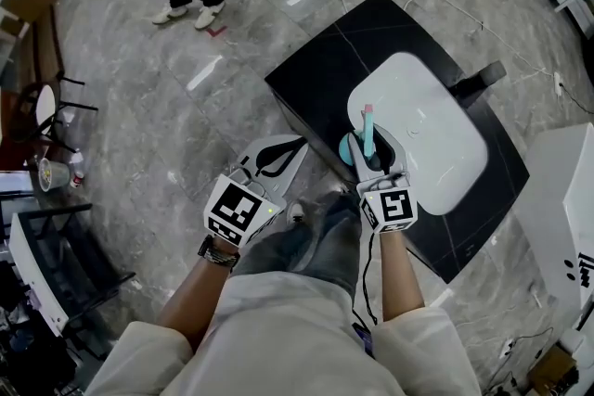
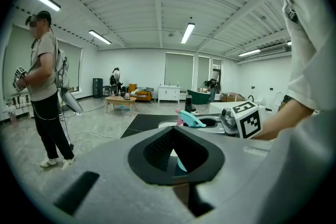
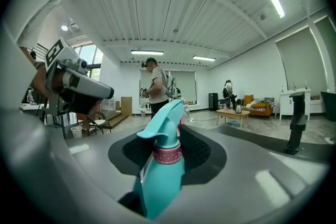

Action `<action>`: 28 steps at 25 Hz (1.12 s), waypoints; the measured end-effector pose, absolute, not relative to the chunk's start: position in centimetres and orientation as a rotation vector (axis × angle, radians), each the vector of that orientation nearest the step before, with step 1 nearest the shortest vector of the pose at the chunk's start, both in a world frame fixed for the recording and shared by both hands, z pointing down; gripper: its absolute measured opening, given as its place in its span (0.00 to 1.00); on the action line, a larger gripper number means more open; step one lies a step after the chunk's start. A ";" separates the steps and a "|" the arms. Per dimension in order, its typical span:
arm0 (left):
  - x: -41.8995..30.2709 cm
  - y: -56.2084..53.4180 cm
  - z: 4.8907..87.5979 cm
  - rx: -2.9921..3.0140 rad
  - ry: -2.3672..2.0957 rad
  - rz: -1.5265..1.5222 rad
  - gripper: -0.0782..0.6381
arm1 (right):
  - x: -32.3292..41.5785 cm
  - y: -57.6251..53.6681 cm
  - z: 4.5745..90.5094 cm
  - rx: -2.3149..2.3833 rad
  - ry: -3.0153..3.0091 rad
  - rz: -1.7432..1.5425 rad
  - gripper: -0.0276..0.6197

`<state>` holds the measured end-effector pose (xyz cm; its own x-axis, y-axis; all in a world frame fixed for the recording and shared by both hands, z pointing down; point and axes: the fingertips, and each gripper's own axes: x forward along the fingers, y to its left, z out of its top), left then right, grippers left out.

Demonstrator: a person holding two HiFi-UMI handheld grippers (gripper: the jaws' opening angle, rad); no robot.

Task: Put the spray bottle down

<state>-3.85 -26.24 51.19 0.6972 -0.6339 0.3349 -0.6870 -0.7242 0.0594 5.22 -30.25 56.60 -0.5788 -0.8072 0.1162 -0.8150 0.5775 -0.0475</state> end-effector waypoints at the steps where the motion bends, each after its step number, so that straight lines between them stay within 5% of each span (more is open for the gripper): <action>1: -3.8 -26.3 51.1 2.730 -1.070 0.435 0.12 | 5.2 -30.3 56.6 1.396 -2.718 0.152 0.27; 28: -3.6 -25.7 50.8 2.718 -1.062 0.394 0.12 | 5.9 -28.7 58.4 1.363 -2.661 0.269 0.47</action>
